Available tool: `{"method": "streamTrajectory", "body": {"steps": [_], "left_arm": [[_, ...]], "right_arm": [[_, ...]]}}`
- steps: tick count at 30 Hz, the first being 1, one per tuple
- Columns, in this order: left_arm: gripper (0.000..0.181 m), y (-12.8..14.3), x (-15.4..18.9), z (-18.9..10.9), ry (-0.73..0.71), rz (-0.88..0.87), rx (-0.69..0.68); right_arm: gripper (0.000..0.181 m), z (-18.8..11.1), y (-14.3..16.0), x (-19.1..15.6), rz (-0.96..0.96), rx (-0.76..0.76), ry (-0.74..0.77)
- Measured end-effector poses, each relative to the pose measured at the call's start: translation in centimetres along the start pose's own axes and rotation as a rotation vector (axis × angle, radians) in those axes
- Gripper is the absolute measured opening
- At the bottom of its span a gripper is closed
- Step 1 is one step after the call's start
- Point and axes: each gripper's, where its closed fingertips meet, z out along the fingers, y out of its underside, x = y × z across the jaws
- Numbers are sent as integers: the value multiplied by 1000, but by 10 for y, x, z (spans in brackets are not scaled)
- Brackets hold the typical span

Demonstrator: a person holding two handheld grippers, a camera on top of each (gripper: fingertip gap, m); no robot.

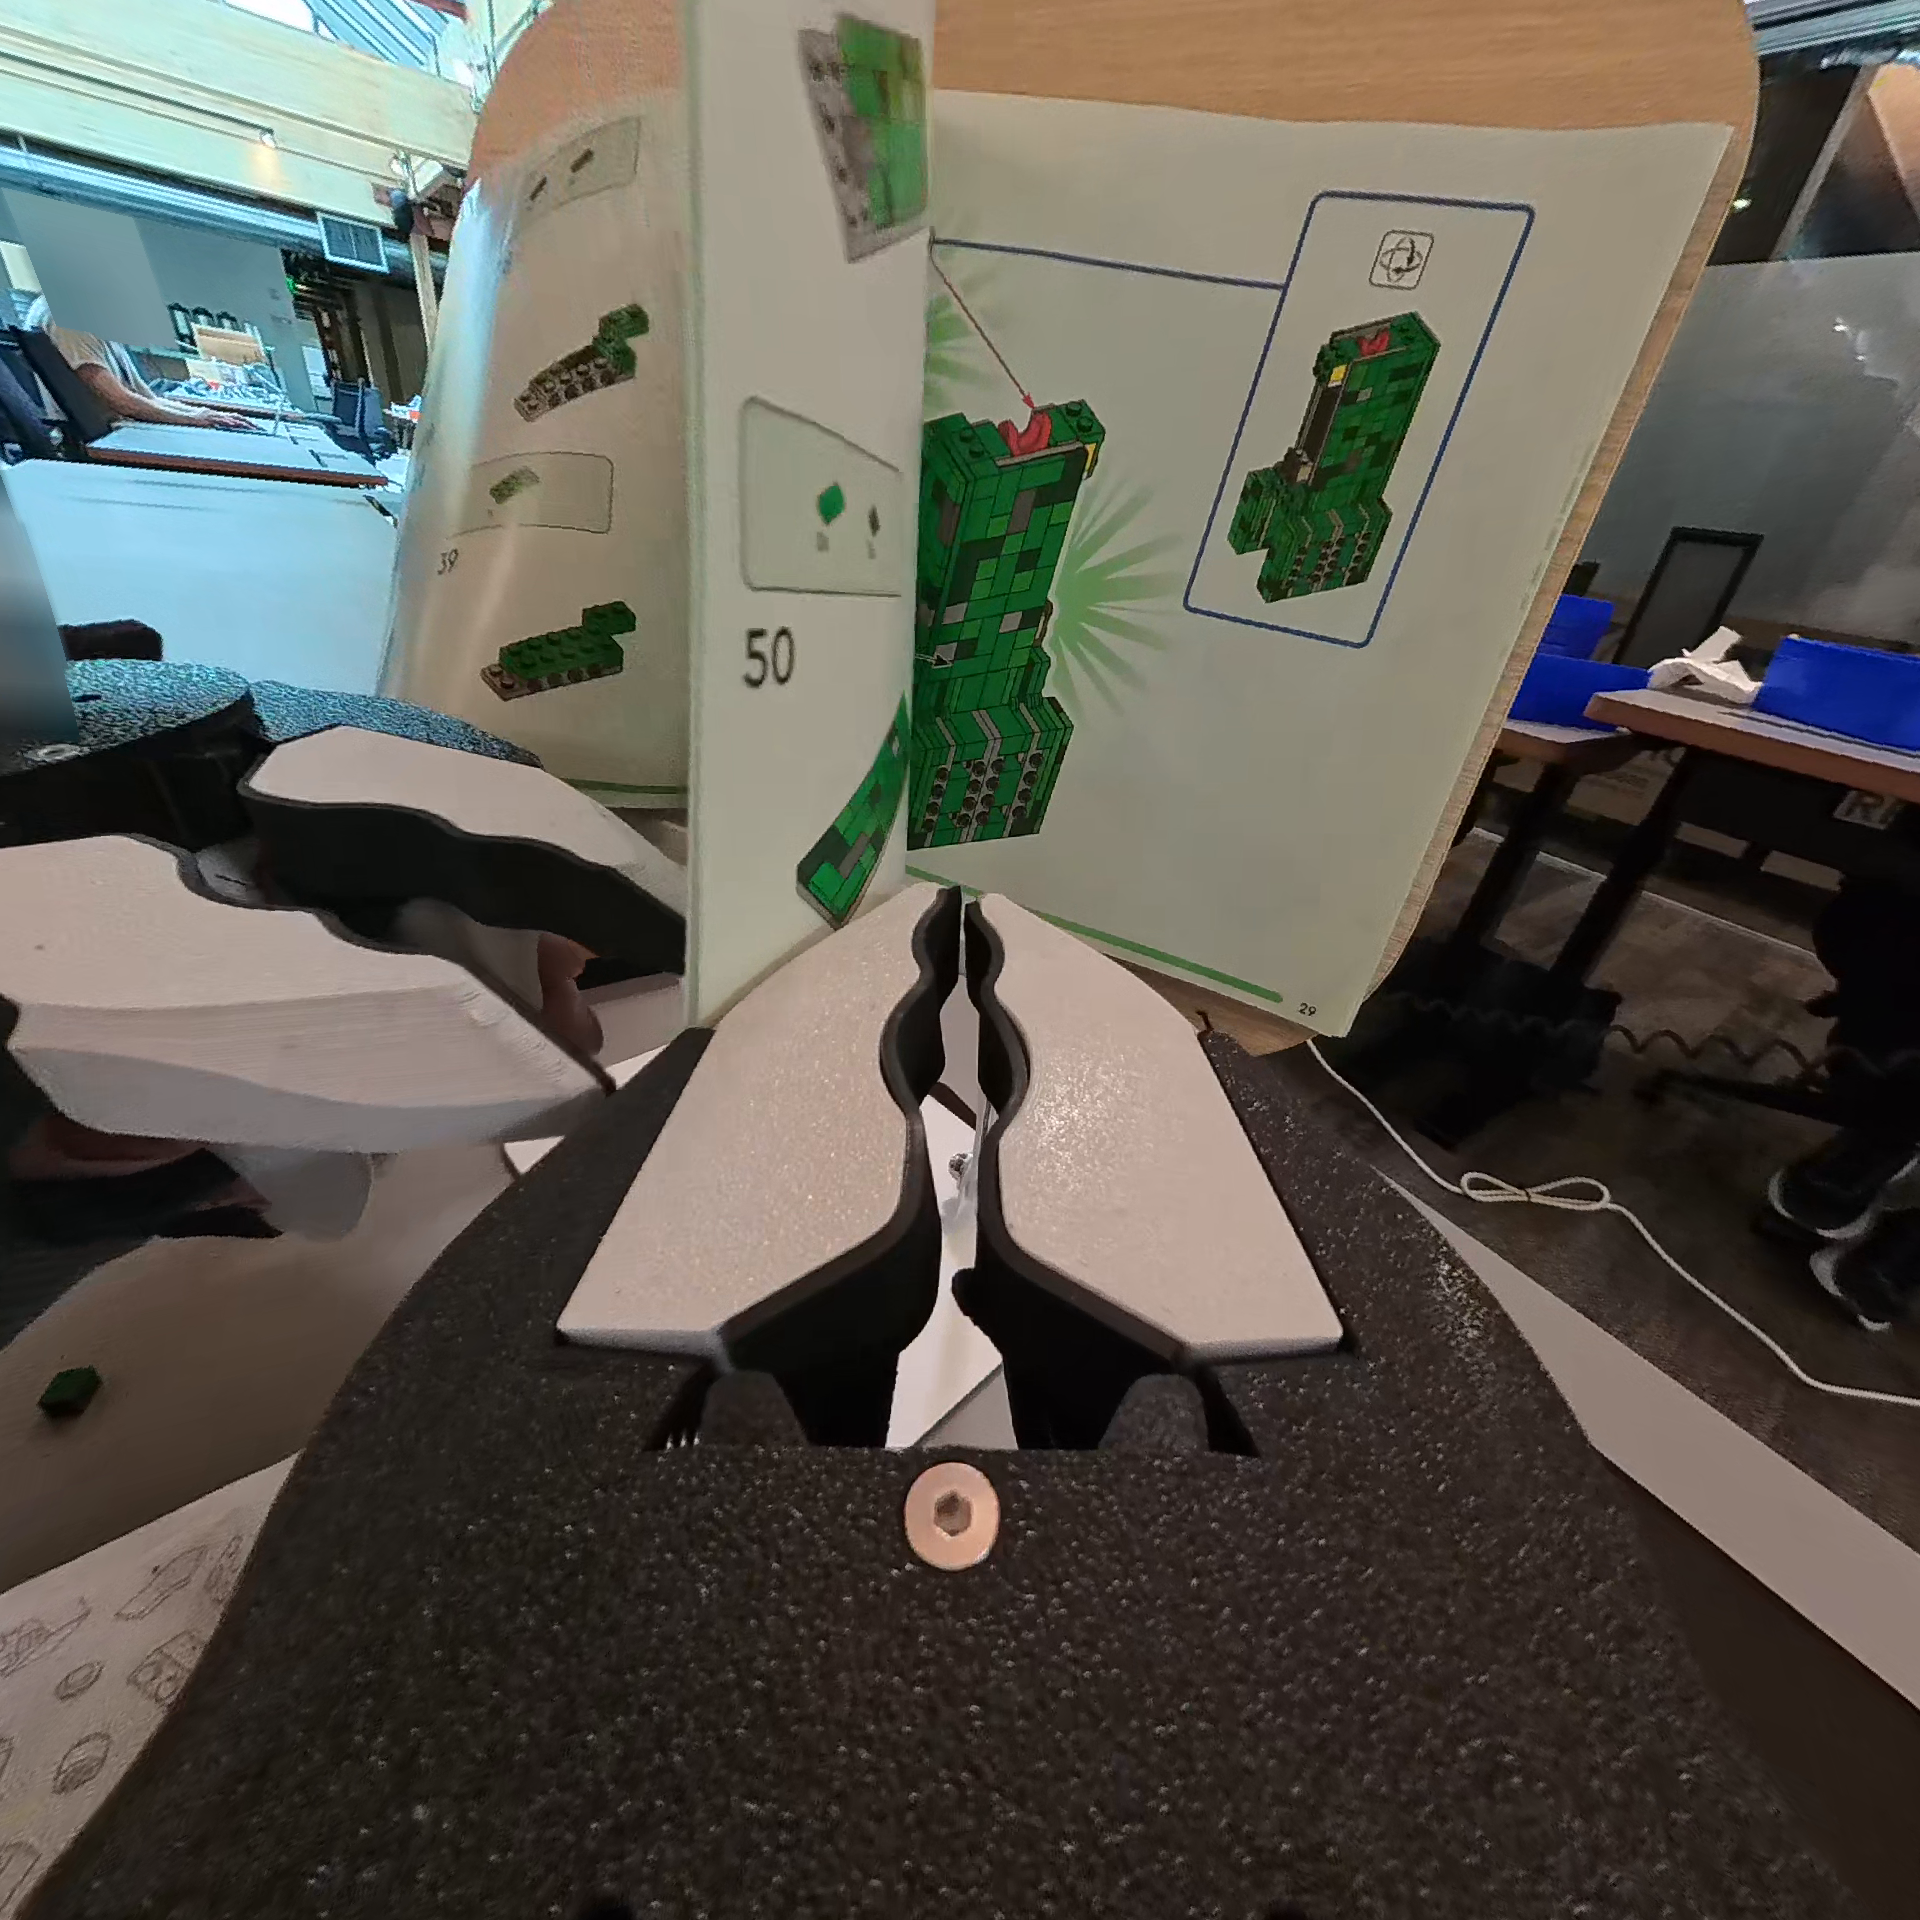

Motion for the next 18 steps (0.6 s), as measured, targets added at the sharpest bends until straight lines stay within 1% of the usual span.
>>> {"method": "streamTrajectory", "body": {"steps": [2, 9, 18], "left_arm": [[23, 0, 1, 1, -2, 19, -3], [0, 4, -1, 6, -38, 59, -25], [0, 5, -1, 7, -38, 46, -35]], "right_arm": [[0, 0, 0, 0, 1, 0, -1], [0, -2, -1, 2, 9, 2, -4], [0, -1, 1, 1, 11, -5, -14]]}}
